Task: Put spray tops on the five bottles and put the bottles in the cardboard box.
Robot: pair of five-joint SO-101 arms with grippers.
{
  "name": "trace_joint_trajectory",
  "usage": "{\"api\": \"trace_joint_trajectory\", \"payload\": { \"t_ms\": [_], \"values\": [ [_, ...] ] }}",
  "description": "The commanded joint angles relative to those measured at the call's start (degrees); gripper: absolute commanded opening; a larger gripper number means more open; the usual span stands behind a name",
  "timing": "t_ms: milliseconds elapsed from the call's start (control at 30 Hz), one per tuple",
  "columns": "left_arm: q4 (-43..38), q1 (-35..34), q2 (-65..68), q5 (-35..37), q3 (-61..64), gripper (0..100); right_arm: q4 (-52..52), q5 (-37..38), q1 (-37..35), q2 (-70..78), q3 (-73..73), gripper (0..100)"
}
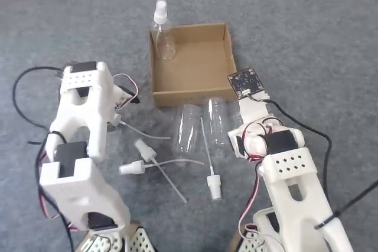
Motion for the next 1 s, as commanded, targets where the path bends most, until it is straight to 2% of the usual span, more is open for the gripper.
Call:
{"api": "trace_joint_trajectory", "payload": {
  "t_ms": [0,300,567,967],
  "values": [
    [0.88,-0.26,-1.05,0.7,-3.03,34,-1.8,1.23,0.66,-2.33,-0.53,8.4],
    [-2.73,-5.1,-0.44,0.7,-2.33,31,-1.8,1.23,0.57,-2.33,-0.53,8.4],
    [-12.66,-5.1,-0.44,0.53,3.91,23,-1.8,1.23,0.57,-2.24,-0.53,8.4],
    [-12.84,-2.81,-0.44,0.44,5.32,20,-1.8,1.23,0.57,-2.24,-0.53,8.4]
  ]
}}
